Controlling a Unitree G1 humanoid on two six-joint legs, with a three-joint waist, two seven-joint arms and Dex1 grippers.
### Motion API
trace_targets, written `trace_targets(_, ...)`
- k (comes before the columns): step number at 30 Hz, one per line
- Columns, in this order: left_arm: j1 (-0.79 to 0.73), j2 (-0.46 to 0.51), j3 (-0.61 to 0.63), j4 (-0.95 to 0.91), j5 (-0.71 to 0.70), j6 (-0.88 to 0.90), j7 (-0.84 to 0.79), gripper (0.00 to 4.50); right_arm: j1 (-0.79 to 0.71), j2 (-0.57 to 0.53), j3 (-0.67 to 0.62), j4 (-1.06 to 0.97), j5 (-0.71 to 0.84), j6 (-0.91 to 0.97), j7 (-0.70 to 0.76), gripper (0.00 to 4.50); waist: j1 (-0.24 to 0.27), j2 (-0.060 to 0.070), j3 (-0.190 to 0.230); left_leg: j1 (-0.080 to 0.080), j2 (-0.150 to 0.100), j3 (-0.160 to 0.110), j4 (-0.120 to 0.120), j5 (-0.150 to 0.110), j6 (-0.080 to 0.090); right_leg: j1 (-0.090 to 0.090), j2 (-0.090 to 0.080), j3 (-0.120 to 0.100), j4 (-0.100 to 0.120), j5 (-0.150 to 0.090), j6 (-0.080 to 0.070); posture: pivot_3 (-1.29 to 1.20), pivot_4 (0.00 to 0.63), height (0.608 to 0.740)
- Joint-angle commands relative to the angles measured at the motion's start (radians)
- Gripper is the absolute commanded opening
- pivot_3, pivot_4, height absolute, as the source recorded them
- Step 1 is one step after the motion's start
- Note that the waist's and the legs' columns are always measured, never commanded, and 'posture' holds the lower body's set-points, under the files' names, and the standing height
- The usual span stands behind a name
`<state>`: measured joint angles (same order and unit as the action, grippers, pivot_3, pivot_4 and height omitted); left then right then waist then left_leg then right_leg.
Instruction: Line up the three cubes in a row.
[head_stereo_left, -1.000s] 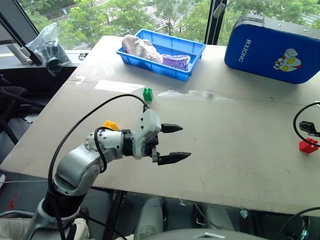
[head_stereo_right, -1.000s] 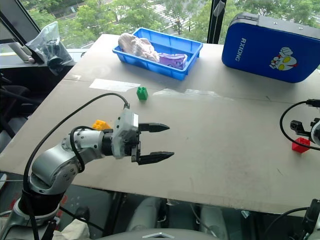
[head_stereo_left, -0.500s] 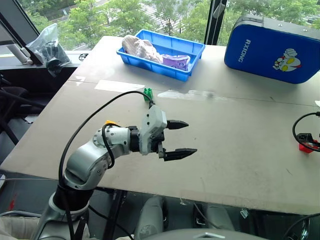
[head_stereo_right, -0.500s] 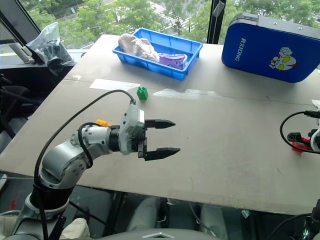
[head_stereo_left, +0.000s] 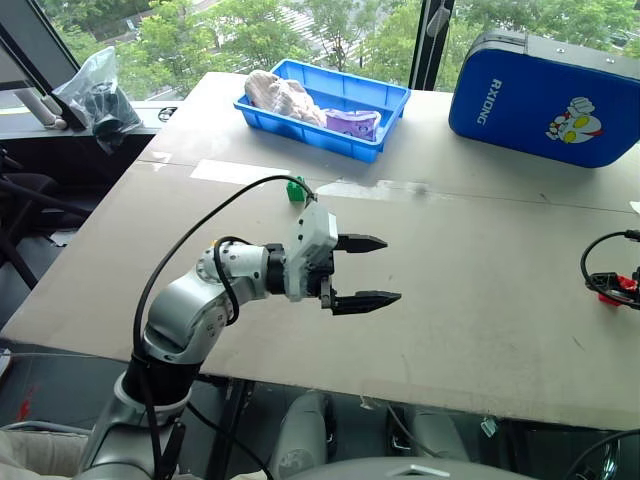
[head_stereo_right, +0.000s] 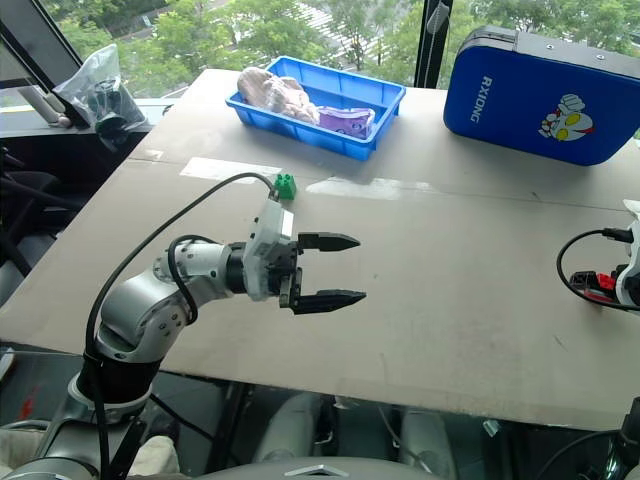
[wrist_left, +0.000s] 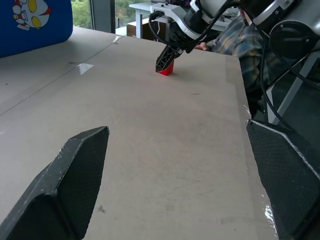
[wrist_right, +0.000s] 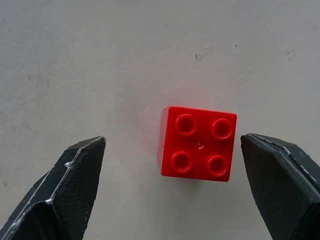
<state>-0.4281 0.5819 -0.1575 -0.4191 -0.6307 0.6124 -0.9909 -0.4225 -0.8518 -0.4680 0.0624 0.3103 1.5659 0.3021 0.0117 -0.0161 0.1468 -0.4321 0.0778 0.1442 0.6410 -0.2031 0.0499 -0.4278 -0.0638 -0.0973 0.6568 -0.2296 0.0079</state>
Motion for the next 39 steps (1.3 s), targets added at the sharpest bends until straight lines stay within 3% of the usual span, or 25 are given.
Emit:
trace_targets(1, -0.014, -0.001, 0.014, -0.013, -0.005, -0.015, -0.007, 4.48, -0.025, -0.008, -0.006, 0.000, -0.011, -0.022, -0.003, 4.50, 0.000, 0.000, 0.000, 0.000, 0.000, 0.000, 0.000, 0.000, 0.000, 0.000, 0.000, 0.000, 0.000, 0.000, 0.000, 0.00, 0.150, 0.740)
trace_targets(4, -0.012, 0.001, 0.017, -0.018, -0.006, -0.012, -0.004, 4.48, -0.026, -0.004, -0.001, 0.005, -0.012, -0.030, -0.004, 4.50, 0.000, 0.000, 0.000, 0.000, 0.000, 0.000, 0.000, 0.000, 0.000, 0.000, 0.000, 0.000, 0.000, 0.000, 0.000, 0.00, 0.150, 0.740)
trace_targets(7, -0.011, 0.002, 0.022, -0.022, -0.009, -0.008, 0.003, 4.50, -0.024, -0.003, 0.006, 0.011, -0.015, -0.037, -0.005, 3.76, 0.000, 0.000, 0.000, 0.000, 0.000, 0.000, 0.000, 0.000, 0.000, 0.000, 0.000, 0.000, 0.000, 0.000, 0.000, 0.00, 0.150, 0.740)
trace_targets(10, -0.011, 0.003, 0.028, -0.025, -0.011, -0.004, 0.012, 4.50, -0.020, -0.004, 0.012, 0.018, -0.017, -0.045, -0.003, 2.24, 0.000, 0.000, 0.000, 0.000, 0.000, 0.000, 0.000, 0.000, 0.000, 0.000, 0.000, 0.000, 0.000, 0.000, 0.000, 0.00, 0.150, 0.740)
trace_targets(12, -0.011, 0.003, 0.032, -0.027, -0.014, 0.000, 0.017, 4.50, -0.017, -0.006, 0.017, 0.024, -0.017, -0.049, -0.001, 1.45, 0.000, 0.000, 0.000, 0.000, 0.000, 0.000, 0.000, 0.000, 0.000, 0.000, 0.000, 0.000, 0.000, 0.000, 0.000, 0.00, 0.150, 0.740)
trace_targets(13, -0.010, 0.004, 0.034, -0.028, -0.014, 0.000, 0.020, 4.50, -0.016, -0.008, 0.021, 0.026, -0.017, -0.051, 0.002, 1.34, 0.000, 0.000, 0.000, 0.000, 0.000, 0.000, 0.000, 0.000, 0.000, 0.000, 0.000, 0.000, 0.000, 0.000, 0.000, 0.00, 0.150, 0.740)
trace_targets(29, 0.025, -0.010, 0.055, -0.056, -0.040, 0.007, 0.052, 4.50, 0.036, -0.015, 0.085, -0.187, 0.114, -0.165, 0.186, 1.34, 0.000, 0.000, 0.000, 0.000, 0.000, 0.000, 0.000, 0.000, 0.000, 0.000, 0.000, 0.000, 0.000, 0.000, 0.000, 0.00, 0.150, 0.740)
trace_targets(36, 0.093, -0.041, 0.140, -0.099, -0.087, -0.005, 0.130, 4.50, 0.066, -0.047, 0.238, -0.390, 0.161, -0.490, 0.398, 1.34, -0.004, 0.000, 0.000, 0.000, 0.001, -0.001, 0.000, 0.000, 0.000, 0.000, 0.000, 0.000, 0.000, 0.000, 0.000, 0.00, 0.150, 0.740)
trace_targets(39, 0.168, -0.011, 0.206, -0.126, -0.099, -0.006, 0.142, 4.50, 0.050, -0.050, 0.337, -0.434, 0.178, -0.661, 0.558, 1.34, -0.007, 0.000, 0.000, 0.000, 0.001, -0.002, 0.000, 0.000, 0.000, 0.000, 0.001, 0.000, 0.000, 0.000, 0.000, 0.00, 0.150, 0.740)
